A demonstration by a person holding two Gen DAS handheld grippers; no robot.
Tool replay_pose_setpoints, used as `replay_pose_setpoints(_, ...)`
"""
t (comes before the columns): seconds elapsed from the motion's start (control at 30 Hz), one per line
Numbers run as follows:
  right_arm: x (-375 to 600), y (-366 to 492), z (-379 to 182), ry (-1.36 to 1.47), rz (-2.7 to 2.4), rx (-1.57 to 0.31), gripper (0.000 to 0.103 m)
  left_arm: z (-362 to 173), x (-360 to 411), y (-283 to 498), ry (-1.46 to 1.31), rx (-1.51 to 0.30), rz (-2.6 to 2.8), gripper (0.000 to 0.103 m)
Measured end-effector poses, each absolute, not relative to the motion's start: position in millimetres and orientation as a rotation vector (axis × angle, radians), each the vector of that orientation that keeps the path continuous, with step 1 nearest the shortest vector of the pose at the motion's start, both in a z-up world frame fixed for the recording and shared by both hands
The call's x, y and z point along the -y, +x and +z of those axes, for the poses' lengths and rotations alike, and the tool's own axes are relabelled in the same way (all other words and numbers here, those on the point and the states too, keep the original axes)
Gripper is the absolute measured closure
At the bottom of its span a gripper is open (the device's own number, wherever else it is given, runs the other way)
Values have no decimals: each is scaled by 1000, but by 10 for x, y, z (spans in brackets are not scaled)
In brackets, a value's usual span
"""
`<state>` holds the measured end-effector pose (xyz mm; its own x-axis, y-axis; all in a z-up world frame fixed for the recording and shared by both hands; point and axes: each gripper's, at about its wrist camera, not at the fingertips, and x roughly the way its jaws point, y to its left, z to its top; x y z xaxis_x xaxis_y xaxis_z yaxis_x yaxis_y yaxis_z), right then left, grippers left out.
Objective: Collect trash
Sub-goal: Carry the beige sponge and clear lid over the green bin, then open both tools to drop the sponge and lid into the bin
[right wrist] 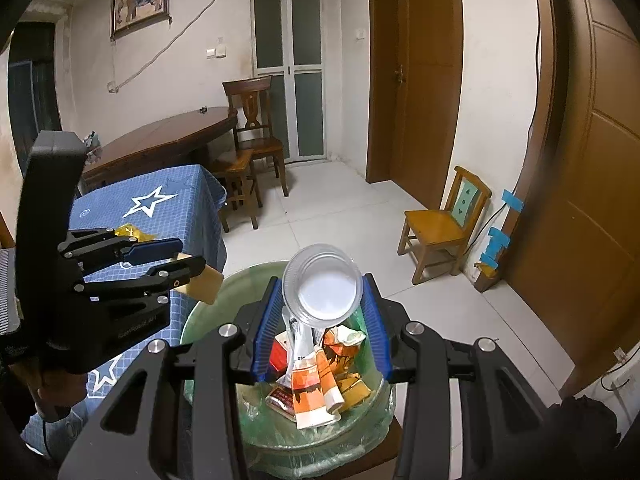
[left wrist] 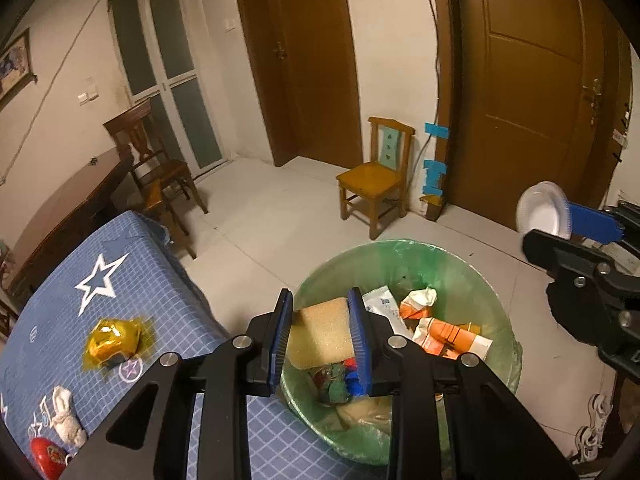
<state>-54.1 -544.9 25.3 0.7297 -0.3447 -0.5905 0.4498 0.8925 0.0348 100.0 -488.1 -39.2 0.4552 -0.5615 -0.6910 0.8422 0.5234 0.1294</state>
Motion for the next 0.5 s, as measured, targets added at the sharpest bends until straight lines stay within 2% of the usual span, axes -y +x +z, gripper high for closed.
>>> replay_pose_setpoints(0.03, 5474, -509, 237, 185, -427, -619, 62, -397, 4901, 1030, 494, -643, -904, 64)
replay_pose_setpoints(0.07, 5502, -480, 211, 196, -414, -630, 51, -399, 4916, 1065, 490, -655, -894, 59)
replay_pose_setpoints(0.1, 5530, -475, 195, 205, -418, -631, 47, -411, 4913, 1121, 481, -672, -892, 55)
replay_pose_setpoints(0.5, 5520, -421, 98, 254, -391, -641, 46, -466, 4735, 1360, 476, -702, -880, 55)
